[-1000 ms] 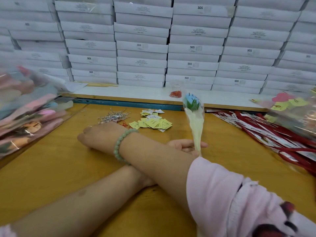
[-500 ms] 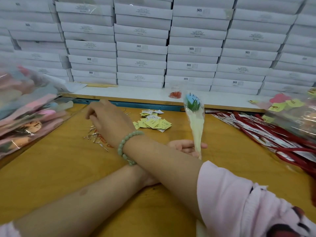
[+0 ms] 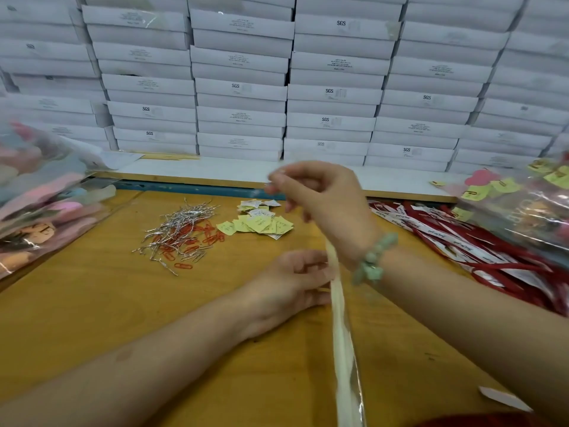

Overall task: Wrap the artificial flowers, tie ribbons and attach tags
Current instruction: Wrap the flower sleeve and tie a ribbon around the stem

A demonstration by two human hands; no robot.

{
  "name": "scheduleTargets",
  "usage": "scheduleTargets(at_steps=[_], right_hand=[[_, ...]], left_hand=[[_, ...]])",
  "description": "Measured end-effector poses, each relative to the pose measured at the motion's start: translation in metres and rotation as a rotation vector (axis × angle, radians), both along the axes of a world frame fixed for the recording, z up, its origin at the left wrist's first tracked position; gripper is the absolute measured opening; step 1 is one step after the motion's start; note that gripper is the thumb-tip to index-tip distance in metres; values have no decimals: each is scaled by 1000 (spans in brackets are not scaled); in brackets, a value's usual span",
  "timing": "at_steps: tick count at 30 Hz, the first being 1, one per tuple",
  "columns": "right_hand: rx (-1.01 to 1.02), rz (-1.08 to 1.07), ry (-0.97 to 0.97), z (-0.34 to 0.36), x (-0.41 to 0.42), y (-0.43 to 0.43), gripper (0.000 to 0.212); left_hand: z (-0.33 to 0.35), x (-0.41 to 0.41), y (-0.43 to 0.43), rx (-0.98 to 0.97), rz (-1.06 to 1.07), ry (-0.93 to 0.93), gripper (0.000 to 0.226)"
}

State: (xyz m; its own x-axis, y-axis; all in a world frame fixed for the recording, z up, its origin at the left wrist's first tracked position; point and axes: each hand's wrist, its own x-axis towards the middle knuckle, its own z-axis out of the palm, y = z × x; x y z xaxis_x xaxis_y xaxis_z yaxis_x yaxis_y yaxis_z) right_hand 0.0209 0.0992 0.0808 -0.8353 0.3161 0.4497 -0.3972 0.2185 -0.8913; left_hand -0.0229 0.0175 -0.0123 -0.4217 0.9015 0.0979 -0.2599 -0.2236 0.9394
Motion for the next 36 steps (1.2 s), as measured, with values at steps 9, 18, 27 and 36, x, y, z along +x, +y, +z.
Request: scheduleTargets(at_steps=[9,18,27,36], right_hand=[[-315,-53,-256,-71,61,55,21],[-342,-9,-264,-77,63,53,31],[-233,46,-337,-74,65,52,7],[-187,88,-316,-72,67,52,5]], left_hand=[[-2,-5,0,17,11,-31,26],[-1,-6,0,-23,-10,-45,28],[-3,-7,-3,49,7,-95,33],[1,-3,-6,67,44,-136,34]])
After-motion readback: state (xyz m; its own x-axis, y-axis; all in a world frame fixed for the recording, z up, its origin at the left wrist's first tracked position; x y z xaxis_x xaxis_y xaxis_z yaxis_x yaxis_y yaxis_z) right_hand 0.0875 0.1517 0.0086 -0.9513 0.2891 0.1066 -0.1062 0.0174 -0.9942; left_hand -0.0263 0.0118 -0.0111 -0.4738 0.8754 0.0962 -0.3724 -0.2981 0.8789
